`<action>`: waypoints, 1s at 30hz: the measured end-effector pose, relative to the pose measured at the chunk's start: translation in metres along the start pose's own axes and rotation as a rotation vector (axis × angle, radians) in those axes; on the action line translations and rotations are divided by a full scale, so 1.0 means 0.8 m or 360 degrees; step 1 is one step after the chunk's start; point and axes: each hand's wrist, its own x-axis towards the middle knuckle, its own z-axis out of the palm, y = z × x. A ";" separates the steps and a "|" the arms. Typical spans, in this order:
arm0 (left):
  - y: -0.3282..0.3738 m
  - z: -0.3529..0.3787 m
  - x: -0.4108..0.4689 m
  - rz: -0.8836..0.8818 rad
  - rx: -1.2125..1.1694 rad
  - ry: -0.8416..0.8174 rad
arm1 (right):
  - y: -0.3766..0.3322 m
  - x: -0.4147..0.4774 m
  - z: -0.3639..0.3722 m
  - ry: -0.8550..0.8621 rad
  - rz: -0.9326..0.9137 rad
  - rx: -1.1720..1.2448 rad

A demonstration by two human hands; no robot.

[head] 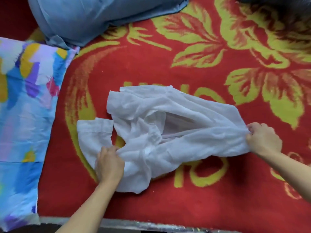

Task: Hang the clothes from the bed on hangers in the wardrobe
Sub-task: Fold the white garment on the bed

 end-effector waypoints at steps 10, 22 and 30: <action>0.068 0.061 -0.010 0.0863 0.0465 -0.0372 | -0.117 -0.088 0.100 -0.0309 -0.1338 -0.0349; 0.051 -0.037 0.061 0.0290 -0.0017 0.0516 | -0.067 0.044 -0.021 0.0312 -0.0095 0.0893; 0.095 0.081 -0.038 0.1363 0.0531 -0.0167 | -0.106 -0.064 0.050 -0.0085 -0.1250 0.0271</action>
